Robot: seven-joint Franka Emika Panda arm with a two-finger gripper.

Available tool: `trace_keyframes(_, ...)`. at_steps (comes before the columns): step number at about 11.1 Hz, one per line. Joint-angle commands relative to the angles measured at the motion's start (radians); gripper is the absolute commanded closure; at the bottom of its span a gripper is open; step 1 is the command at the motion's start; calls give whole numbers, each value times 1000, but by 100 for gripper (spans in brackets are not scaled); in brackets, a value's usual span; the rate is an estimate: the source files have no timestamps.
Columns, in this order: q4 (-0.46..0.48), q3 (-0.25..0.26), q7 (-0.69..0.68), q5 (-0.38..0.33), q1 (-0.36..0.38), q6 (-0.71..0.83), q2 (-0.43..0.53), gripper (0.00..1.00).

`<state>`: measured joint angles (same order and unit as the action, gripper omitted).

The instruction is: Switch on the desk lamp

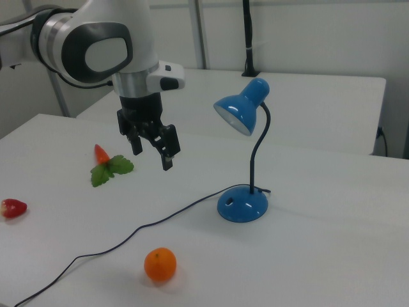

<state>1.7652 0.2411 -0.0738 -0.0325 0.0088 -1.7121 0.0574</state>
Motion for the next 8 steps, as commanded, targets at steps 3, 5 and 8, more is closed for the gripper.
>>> trace_keyframes(3,-13,7,-3,3,3,16,-1,0)
trace_keyframes(5,-13,6,25,-3,3,16,-1,0)
trace_keyframes(8,-13,7,22,-7,0,17,-2,0)
